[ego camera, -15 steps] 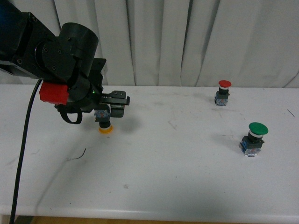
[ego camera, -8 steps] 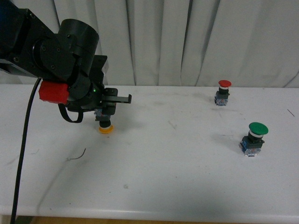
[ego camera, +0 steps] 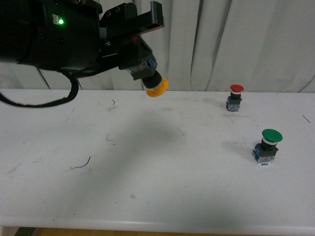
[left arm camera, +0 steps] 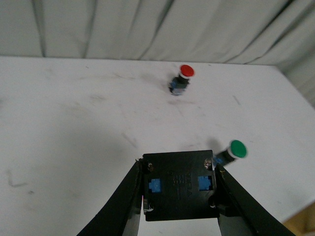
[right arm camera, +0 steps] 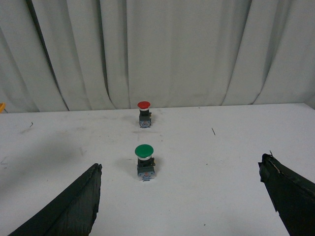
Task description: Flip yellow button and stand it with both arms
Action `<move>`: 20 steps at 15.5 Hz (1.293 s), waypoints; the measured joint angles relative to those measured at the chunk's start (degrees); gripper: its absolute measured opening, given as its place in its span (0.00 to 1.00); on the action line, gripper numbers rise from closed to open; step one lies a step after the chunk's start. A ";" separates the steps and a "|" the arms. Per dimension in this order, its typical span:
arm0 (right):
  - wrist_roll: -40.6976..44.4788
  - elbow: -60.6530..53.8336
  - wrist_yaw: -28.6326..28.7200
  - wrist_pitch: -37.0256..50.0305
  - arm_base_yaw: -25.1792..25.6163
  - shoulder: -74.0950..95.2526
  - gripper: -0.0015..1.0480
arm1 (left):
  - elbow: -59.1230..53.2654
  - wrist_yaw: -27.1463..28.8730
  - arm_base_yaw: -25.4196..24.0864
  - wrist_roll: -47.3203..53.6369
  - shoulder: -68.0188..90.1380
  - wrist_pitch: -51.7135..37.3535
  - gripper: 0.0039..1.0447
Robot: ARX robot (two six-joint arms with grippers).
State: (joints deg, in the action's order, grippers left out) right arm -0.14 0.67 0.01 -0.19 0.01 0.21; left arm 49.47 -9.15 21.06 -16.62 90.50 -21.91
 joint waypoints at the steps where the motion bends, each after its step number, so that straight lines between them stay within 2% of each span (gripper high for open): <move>1: 0.00 0.00 0.00 -0.02 0.00 0.00 0.94 | -2.71 -1.62 0.68 -2.82 -1.73 -1.97 0.34; 6: 0.00 0.00 -0.02 -0.02 0.00 0.00 0.94 | -7.52 -11.52 1.01 -19.76 -0.85 -19.87 0.34; 11: 0.00 0.00 -0.02 -0.02 0.00 0.00 0.94 | -7.72 -13.18 1.51 -24.81 0.52 -24.57 0.34; 14: 0.00 0.00 -0.02 -0.02 0.00 0.00 0.94 | -7.80 -15.78 3.15 -35.15 3.63 -33.38 0.33; 17: 0.00 0.00 -0.02 -0.02 0.00 0.00 0.94 | -7.15 -15.93 4.04 -40.63 5.03 -36.46 0.33; 20: 0.00 0.00 0.00 -0.02 0.00 0.00 0.94 | -7.15 -14.86 4.70 -41.86 5.03 -36.89 0.33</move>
State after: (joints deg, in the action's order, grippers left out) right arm -0.14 0.67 0.01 -0.21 0.01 0.21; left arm 42.33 -24.01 25.76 -58.48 95.53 -58.81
